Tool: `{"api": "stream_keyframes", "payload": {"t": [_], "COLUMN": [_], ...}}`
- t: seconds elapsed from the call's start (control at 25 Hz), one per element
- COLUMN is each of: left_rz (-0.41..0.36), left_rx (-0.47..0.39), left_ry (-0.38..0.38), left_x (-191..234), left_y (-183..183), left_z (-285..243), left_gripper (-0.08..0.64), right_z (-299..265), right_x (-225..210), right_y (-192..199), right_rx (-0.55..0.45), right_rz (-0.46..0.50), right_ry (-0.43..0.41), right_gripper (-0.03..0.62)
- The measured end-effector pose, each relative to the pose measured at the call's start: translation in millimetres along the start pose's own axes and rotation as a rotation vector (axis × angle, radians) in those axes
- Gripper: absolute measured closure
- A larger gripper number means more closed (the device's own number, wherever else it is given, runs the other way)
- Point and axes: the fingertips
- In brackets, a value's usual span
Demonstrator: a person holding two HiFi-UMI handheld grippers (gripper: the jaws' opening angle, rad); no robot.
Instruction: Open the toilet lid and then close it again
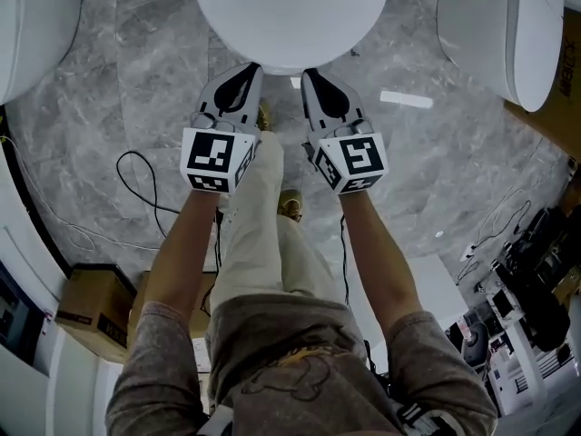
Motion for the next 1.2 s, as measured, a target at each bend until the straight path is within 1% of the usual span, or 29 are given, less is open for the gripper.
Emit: {"api": "stream_keyframes", "payload": {"t": [0.12, 0.28, 0.4, 0.52, 0.68, 0.8, 0.96, 1.08, 1.2], "left_rz": [-0.004, 0.025, 0.006, -0.010, -0.012, -0.013, -0.016, -0.004, -0.011], "left_rx": [-0.010, -0.007, -0.005, -0.002, -0.019, -0.021, -0.029, -0.030, -0.038], "left_ry": [0.032, 0.060, 0.065, 0.066, 0.063, 0.048, 0.022, -0.002, -0.020], "left_x": [-4.8, -7.8, -9.1, -7.8, -0.7, 2.7, 9.5, 17.4, 27.5], "left_y": [-42.8, -103.1, -147.8, -189.1, -241.7, -271.8, -308.2, -330.0, -349.7], "left_z": [2.9, 1.6, -5.1, -16.0, -32.3, -47.1, -69.8, -87.4, -102.4], "left_gripper": [0.551, 0.551, 0.551, 0.551, 0.551, 0.551, 0.551, 0.551, 0.551], "right_z": [3.9, 3.5, -4.6, -20.1, -33.4, -39.2, -53.2, -67.2, -81.5], "right_x": [2.1, 0.8, -7.4, -18.3, -26.4, -36.2, -52.2, -63.9, -72.3], "right_y": [-42.7, -102.4, -143.6, -183.3, -235.8, -266.1, -302.7, -324.4, -344.2], "right_rx": [-0.013, -0.032, -0.035, -0.030, -0.050, -0.045, -0.044, -0.038, -0.025], "right_rz": [-0.016, -0.046, -0.069, -0.075, -0.073, -0.063, -0.058, -0.034, -0.010], "right_ry": [0.021, 0.066, 0.103, 0.116, 0.117, 0.110, 0.079, 0.050, 0.028], "right_gripper": [0.566, 0.566, 0.566, 0.566, 0.566, 0.566, 0.566, 0.566, 0.566]}}
Point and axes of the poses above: the fingertips, and each gripper's own axes: z backward along the fingers, x to its left, y out of its underside, and after that the axes turned 6 degrees about -x, right-handed
